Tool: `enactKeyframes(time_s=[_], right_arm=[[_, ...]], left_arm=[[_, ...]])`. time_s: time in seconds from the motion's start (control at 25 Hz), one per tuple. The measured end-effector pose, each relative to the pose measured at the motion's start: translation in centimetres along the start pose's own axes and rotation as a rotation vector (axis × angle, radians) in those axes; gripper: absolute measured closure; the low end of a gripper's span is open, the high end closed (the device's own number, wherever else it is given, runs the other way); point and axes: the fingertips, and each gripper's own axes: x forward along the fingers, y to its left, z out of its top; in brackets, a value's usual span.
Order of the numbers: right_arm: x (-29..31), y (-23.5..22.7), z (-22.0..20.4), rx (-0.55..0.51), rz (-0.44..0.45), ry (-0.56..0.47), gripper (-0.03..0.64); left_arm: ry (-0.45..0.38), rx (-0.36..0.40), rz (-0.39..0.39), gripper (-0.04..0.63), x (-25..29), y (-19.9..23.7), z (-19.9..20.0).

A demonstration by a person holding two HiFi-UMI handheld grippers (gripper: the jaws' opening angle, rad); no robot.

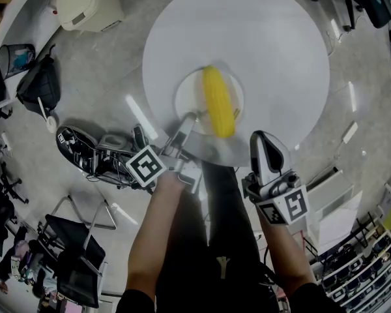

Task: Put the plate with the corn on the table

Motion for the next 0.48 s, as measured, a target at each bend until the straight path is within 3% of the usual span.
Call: enactKeyframes(time_s=[0.48], right_arm=[[0.18, 0.67, -0.32, -0.009, 0.0, 0.002, 0.609]], left_arm=[[-0.006, -0.03, -0.015, 0.311, -1.07, 0.11, 0.28]])
